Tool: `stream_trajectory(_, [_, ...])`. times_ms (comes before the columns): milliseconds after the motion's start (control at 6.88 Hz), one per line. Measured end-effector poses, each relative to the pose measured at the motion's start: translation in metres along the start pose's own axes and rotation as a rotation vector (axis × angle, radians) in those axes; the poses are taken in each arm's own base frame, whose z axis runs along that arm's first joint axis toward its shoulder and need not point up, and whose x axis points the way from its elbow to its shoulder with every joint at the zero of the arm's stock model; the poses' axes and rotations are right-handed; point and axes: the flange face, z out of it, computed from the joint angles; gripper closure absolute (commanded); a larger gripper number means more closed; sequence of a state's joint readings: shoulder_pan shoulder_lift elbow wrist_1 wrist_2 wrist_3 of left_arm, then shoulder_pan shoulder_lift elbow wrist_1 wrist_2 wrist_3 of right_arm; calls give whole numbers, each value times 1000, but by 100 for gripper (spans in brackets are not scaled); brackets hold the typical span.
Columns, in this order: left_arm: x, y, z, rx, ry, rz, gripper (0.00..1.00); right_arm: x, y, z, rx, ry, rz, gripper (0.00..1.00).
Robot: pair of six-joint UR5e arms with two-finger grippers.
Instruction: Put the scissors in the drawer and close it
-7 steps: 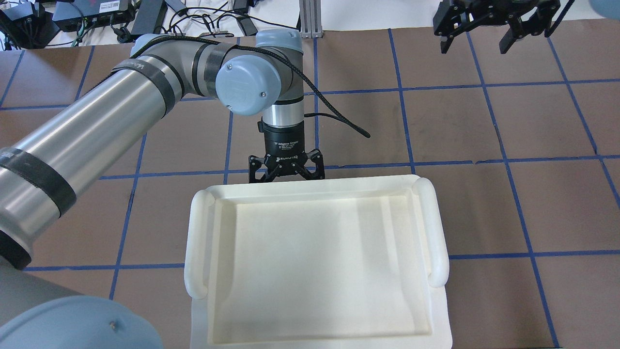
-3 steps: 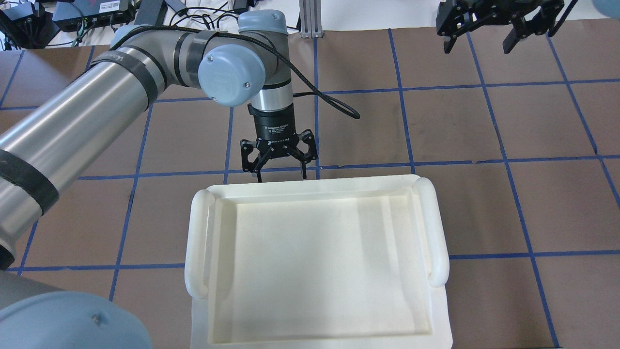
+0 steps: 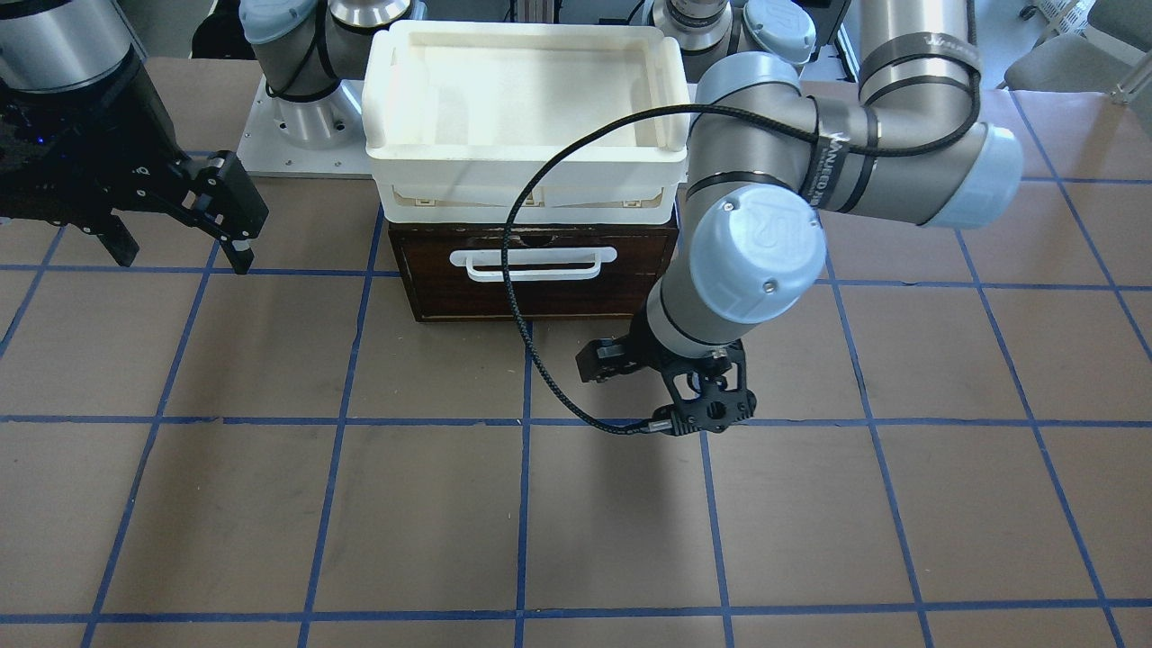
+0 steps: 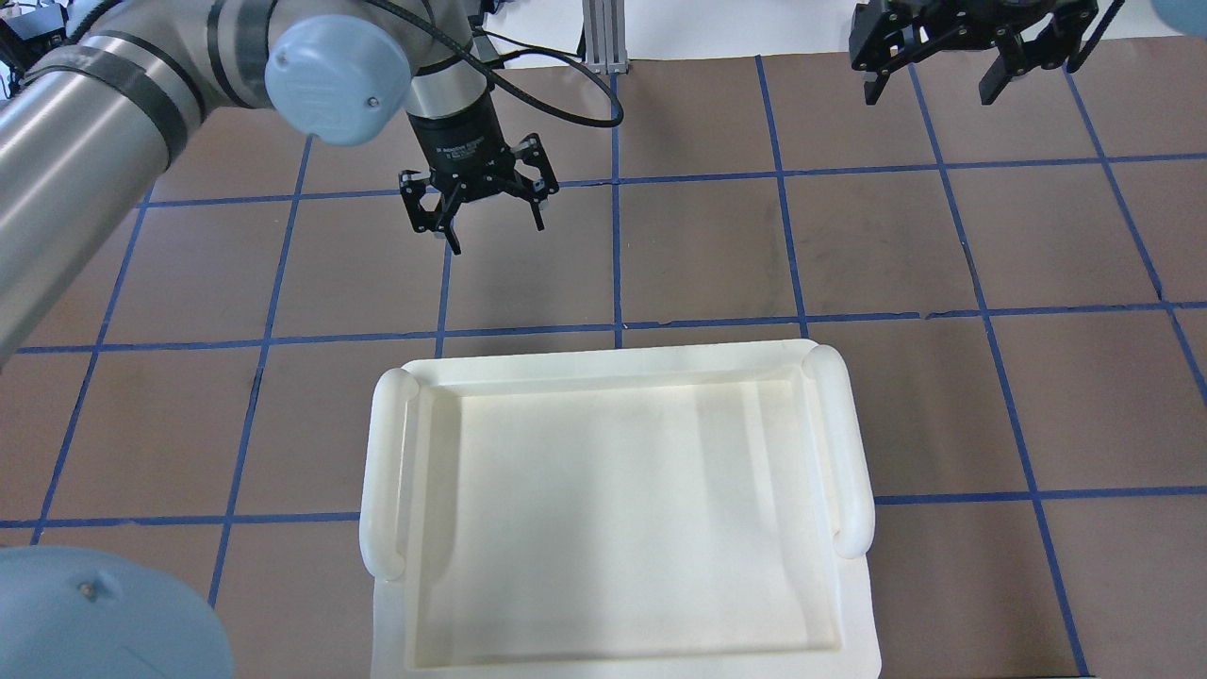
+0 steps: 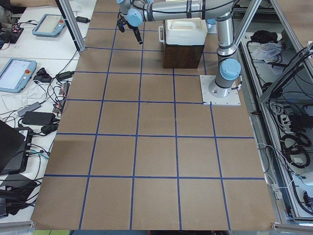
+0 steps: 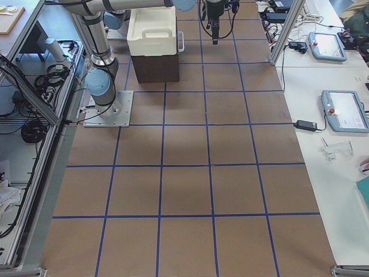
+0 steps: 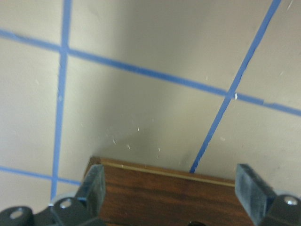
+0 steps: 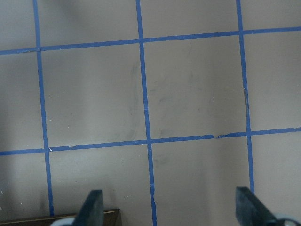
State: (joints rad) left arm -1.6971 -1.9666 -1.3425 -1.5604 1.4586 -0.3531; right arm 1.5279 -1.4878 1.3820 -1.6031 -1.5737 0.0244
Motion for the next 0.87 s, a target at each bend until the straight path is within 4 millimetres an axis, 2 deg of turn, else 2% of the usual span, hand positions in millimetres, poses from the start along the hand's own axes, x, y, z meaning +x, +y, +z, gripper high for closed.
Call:
stream_trajectory(291, [-53, -12, -70, 152, 16, 109, 0, 0, 0, 0, 1, -4, 0, 0])
stream_trajectory(436, [-83, -7, -102, 215, -6, 150, 0, -1, 0, -1, 1, -6, 0, 0])
stream_trajectory(581, [-105, 7, -130, 262, -62, 196, 0, -1, 0, -1, 2, -8, 0, 0])
stream_trajectory(726, [-119, 28, -151, 282, -111, 223, 0, -1, 0, -1, 2, -10, 0, 0])
stream_trajectory(872, [-127, 47, -162, 284, -129, 230, 0, -1, 0, -1, 2, -10, 0, 0])
